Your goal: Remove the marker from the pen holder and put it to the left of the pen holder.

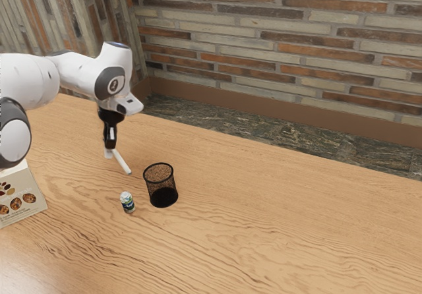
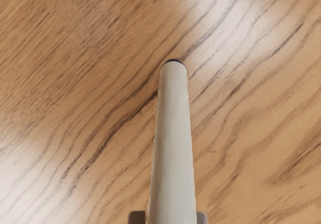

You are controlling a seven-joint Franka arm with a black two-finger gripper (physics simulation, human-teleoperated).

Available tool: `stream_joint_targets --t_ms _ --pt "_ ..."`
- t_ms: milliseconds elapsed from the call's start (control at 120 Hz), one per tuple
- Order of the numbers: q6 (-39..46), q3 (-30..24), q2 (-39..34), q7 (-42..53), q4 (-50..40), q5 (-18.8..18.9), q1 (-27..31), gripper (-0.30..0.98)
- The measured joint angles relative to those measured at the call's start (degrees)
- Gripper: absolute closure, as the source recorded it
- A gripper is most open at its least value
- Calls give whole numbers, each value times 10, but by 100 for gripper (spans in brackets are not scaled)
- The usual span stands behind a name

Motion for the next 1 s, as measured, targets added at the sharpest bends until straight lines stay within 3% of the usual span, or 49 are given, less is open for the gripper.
stream_joint_targets --t_ms 133,300,450,600,800,1000 --pt "29 -14 15 37 0 -30 17 75" --pt "39 -15 11 74 1 -49 22 38" --pt "42 -15 11 100 1 -56 23 19" --pt "41 -15 3 120 3 -60 22 11" --pt "-13 -16 -116 136 7 -60 12 4" --pt "-45 -14 -126 143 4 -56 3 2"
